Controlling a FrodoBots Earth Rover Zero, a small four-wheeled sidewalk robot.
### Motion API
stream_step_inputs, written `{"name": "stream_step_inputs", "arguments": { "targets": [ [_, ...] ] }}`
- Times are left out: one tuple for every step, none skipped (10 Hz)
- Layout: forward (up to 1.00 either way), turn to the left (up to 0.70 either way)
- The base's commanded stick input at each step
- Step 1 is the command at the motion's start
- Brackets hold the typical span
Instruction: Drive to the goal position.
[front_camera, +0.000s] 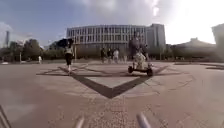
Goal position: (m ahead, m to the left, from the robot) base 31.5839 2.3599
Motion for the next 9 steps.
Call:
{"name": "stream_step_inputs", "arguments": {
  "targets": [
    [1.0,0.0],
    [1.0,0.0],
    [1.0,0.0],
    [1.0,0.0],
    [1.0,0.0],
    [1.0,0.0],
    [1.0,0.0],
    [1.0,0.0],
    [1.0,0.0]
  ]
}}
